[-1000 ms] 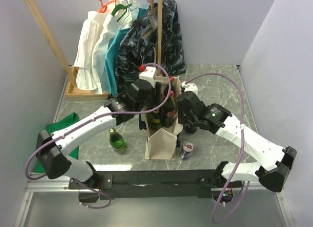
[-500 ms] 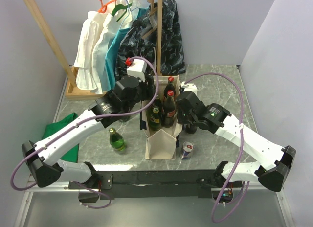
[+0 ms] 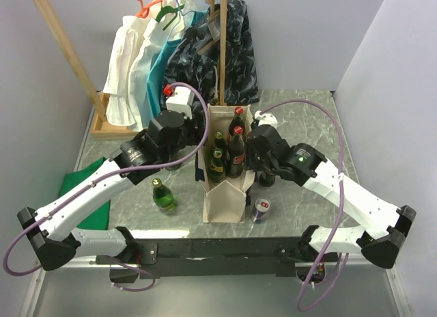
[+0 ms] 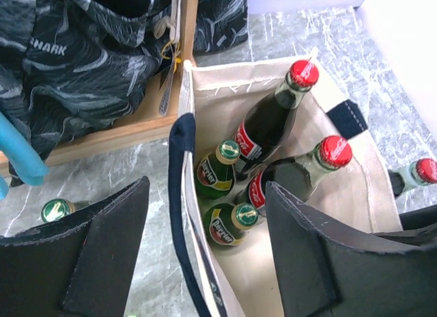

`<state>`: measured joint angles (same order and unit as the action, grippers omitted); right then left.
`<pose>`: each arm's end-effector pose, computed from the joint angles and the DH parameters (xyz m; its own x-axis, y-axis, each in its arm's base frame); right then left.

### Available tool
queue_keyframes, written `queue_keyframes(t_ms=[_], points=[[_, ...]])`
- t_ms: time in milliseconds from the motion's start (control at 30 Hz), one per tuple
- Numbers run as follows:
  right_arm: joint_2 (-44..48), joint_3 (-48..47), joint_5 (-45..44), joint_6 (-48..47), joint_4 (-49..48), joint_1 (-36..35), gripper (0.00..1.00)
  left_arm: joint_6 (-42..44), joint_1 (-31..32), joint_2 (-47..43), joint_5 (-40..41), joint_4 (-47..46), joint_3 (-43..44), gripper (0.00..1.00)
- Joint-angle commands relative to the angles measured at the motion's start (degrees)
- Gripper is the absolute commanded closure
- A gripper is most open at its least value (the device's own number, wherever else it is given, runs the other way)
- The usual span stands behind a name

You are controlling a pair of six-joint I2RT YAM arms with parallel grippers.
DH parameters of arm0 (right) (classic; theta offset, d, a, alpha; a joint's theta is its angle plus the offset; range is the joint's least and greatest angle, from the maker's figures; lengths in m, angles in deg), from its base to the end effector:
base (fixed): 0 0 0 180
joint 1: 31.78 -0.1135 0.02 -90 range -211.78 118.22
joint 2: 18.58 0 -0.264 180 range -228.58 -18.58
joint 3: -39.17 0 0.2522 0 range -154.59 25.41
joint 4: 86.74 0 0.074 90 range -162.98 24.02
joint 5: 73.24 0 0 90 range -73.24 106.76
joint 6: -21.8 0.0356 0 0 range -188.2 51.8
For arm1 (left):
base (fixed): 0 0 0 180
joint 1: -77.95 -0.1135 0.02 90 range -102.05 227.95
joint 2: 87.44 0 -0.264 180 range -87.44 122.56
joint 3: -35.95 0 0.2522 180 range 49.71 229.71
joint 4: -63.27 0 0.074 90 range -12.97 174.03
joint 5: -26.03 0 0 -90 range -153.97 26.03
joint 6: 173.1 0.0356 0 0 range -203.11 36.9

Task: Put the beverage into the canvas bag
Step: Place the drink in the canvas bag, then pick up the drink from the center of the board.

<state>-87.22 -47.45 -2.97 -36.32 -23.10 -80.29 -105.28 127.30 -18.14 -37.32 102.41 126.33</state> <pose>0.1673 0.1710 0.3603 -0.6922 -0.0322 -0.7210 -0.2158 0.9626 0.1641 0.1832 -0.1888 0.4184 -0.3381 -0.1241 -0.9329 0.2944 0.9275 -0.2302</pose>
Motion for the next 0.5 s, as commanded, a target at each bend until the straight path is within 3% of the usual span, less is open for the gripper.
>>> queue_keyframes(t_ms=[0,467], points=[[3.95,-0.88,0.83,0.38,-1.81,-0.18,0.52,-1.20,0.32,-1.53,-2.13,0.98,-1.21,0.26],[12.65,-1.50,-1.28,1.08,1.17,-0.09,0.45,-5.33,0.32,-5.05,-3.89,2.47,-8.24,0.26]])
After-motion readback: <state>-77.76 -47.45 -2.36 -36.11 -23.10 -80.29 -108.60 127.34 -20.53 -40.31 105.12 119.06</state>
